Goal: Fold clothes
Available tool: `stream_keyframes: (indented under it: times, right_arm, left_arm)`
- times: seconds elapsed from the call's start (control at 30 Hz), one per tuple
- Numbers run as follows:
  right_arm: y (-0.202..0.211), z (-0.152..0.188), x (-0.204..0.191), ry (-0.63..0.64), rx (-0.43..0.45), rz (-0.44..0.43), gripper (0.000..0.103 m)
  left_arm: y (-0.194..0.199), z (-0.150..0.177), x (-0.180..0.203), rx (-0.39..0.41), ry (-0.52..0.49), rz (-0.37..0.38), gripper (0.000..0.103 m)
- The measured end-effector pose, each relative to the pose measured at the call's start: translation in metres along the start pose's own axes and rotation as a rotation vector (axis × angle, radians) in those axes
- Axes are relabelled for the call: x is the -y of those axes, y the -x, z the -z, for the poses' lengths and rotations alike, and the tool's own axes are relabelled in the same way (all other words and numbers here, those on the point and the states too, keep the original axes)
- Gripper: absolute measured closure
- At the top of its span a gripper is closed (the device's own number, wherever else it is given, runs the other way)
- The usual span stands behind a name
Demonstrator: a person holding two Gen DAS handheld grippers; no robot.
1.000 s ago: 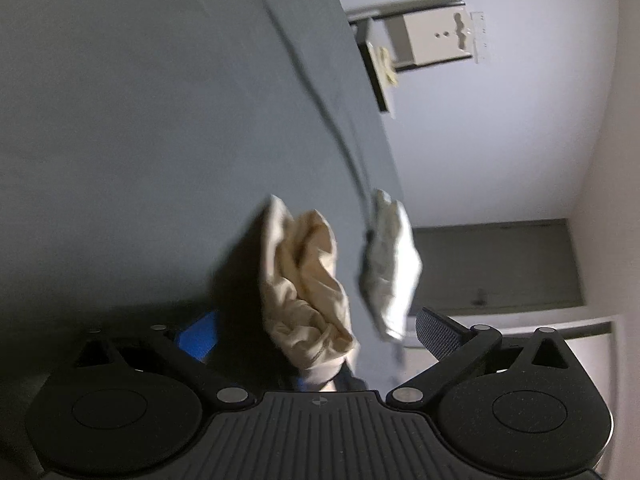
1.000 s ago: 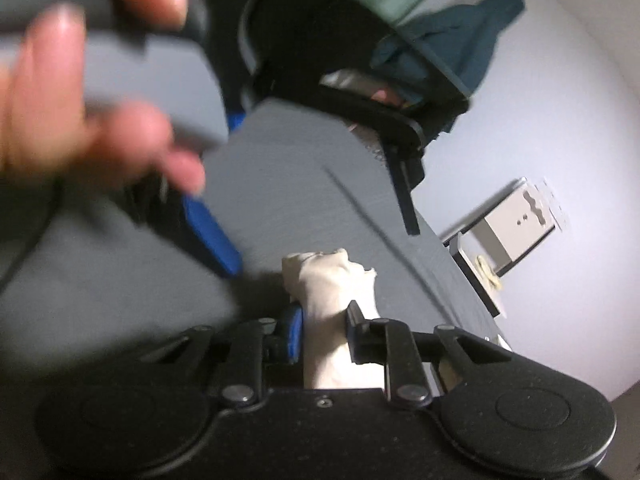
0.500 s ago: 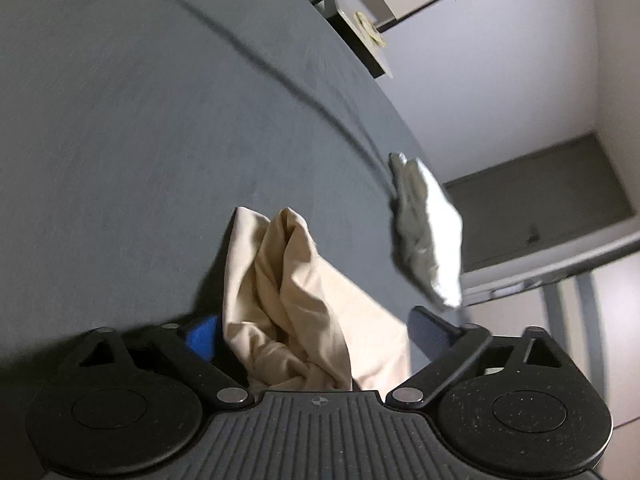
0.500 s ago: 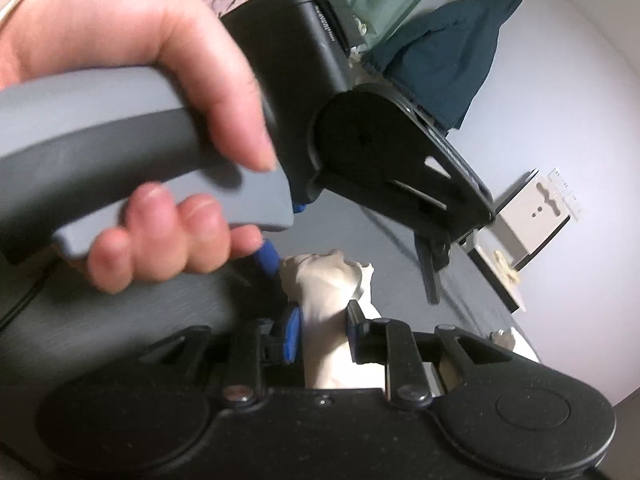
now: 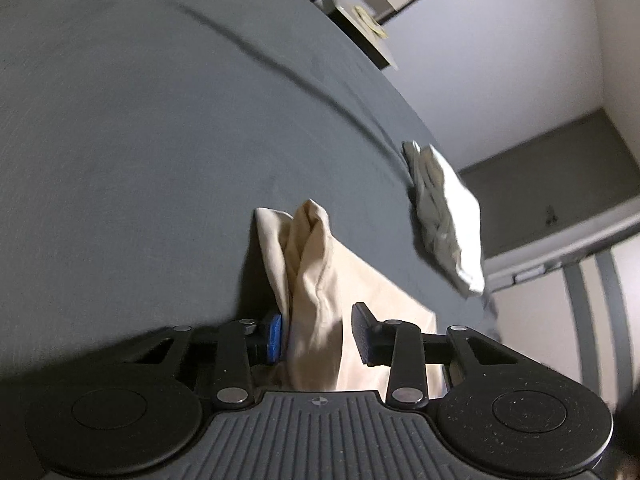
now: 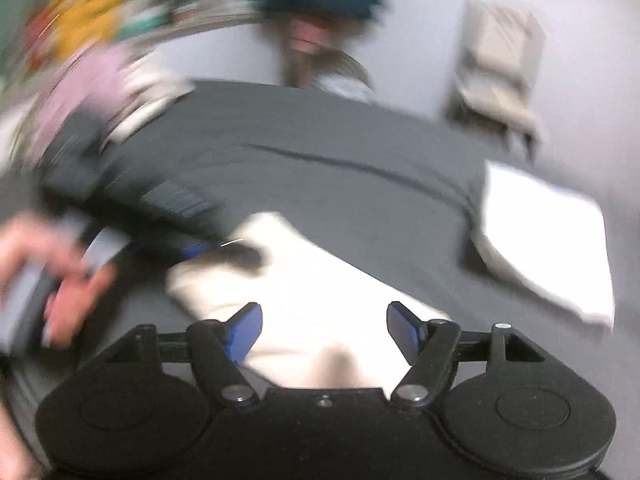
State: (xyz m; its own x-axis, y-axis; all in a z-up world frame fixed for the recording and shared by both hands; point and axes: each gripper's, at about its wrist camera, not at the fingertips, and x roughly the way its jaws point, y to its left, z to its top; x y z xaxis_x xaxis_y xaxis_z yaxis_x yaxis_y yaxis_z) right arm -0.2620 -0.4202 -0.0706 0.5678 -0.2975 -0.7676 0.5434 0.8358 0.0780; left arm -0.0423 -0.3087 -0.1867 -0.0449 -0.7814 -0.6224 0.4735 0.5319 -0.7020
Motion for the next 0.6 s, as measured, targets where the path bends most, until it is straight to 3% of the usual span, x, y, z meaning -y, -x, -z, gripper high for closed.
stream_keyframes:
  times: [0.07,0.2,0.33,0.4,0.47,0.6]
  right_arm:
    - [-0.013,-0.011,0.038,-0.163,-0.084,-0.044,0.035]
    - [-0.032,-0.002,0.097,-0.444,-0.172,-0.159,0.039]
    - [-0.063,0.018,0.119,-0.624,-0.232,-0.264,0.043]
    - [-0.069,0.022,0.12,-0.677,-0.246,-0.336,0.049]
    - [-0.075,0.025,0.119,-0.726,-0.258,-0.41,0.049]
    - [-0.08,0.027,0.123,-0.711,-0.275,-0.395,0.054]
  left_arm:
    - [0.0,0.003,0.006,-0.006,-0.05,-0.035,0.088]
    - [0.008,0.005,0.009,0.019,-0.105,-0.079,0.091]
    - [0.013,0.007,0.014,0.065,-0.175,-0.141,0.094]
    - [0.013,0.006,0.016,0.07,-0.188,-0.158,0.094]
    - [0.013,0.005,0.017,0.073,-0.198,-0.171,0.094]
    - [0.014,0.003,0.012,0.069,-0.166,-0.153,0.094]
